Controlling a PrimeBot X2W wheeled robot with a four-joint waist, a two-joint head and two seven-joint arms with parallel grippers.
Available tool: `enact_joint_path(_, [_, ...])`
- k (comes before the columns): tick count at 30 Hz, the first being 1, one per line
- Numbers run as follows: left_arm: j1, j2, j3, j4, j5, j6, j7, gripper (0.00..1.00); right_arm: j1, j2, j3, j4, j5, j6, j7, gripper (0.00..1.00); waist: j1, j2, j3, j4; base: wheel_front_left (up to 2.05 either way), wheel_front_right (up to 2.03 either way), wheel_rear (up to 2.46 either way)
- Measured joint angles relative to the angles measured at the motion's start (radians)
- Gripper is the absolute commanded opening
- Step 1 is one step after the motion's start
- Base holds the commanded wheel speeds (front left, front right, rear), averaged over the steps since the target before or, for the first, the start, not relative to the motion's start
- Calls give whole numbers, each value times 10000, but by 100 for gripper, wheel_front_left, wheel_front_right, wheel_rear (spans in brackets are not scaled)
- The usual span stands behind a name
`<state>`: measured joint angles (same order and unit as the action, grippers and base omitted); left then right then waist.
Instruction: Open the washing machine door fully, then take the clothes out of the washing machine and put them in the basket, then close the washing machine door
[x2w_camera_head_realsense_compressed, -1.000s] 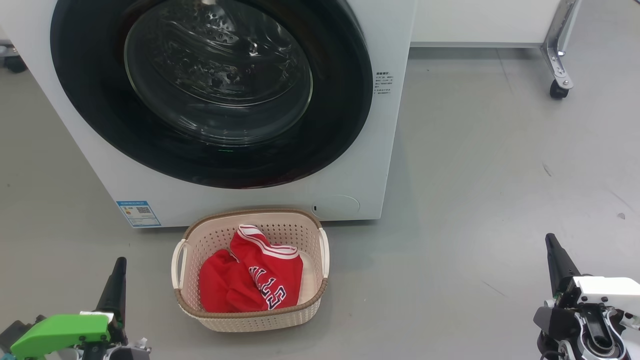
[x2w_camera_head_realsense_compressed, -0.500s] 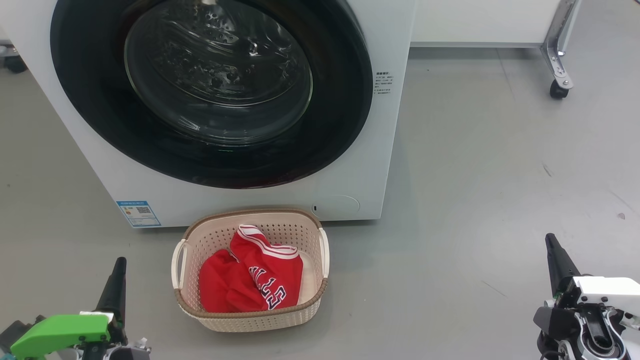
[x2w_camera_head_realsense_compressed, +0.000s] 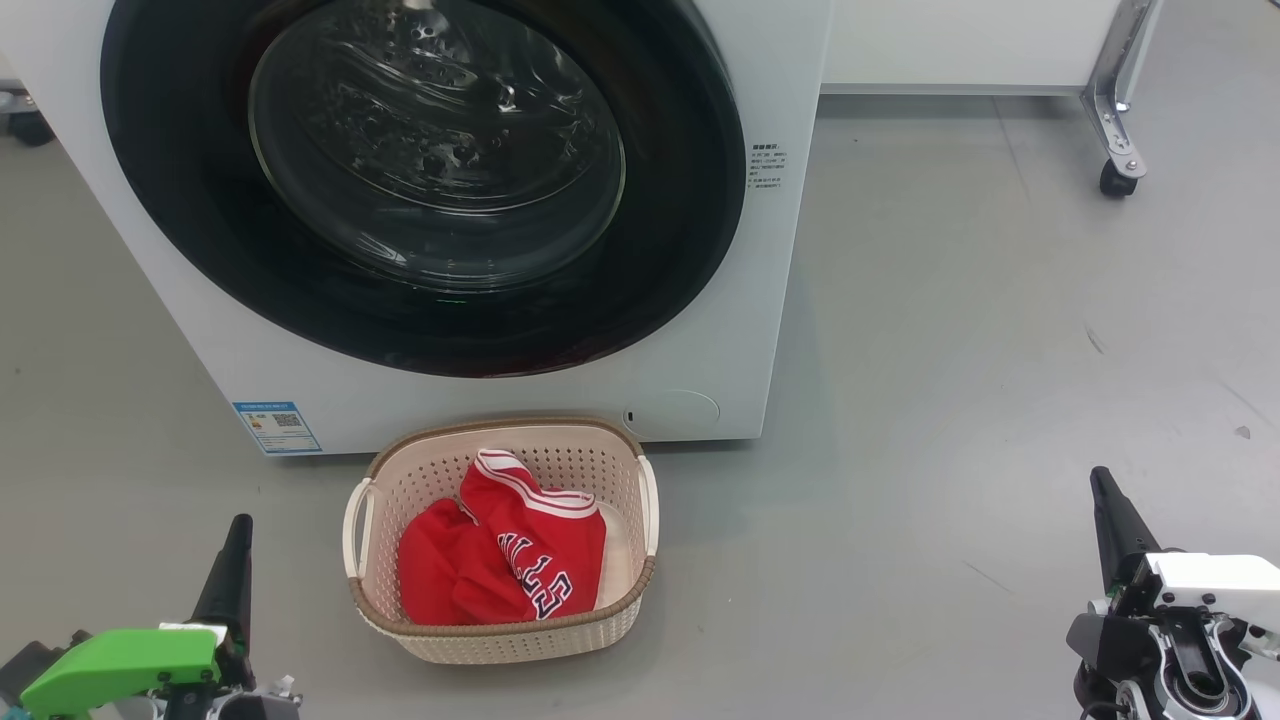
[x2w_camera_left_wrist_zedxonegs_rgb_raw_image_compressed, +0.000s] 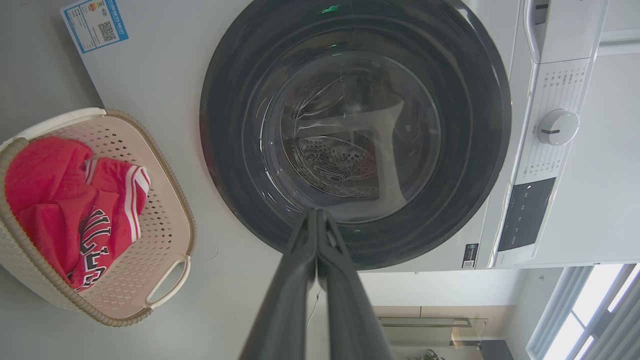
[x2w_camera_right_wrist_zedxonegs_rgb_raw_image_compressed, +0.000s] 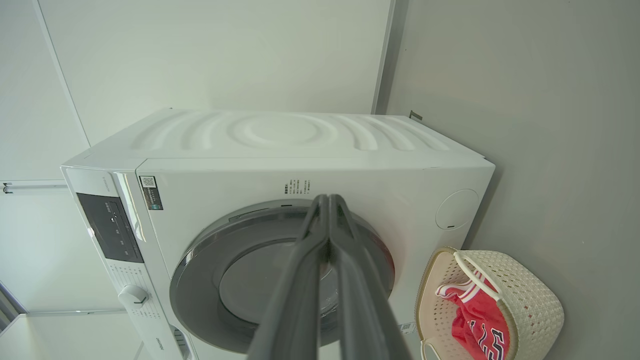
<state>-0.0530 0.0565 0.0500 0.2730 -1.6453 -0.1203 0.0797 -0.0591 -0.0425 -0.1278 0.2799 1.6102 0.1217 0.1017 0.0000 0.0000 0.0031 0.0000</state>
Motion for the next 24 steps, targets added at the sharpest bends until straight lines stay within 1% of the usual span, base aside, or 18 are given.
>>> enact_joint_path(24, [0,-15,17,0,0,0,44,0,0,6,-2,-2,0,0,0,0,0,0,0,0,0,0,0])
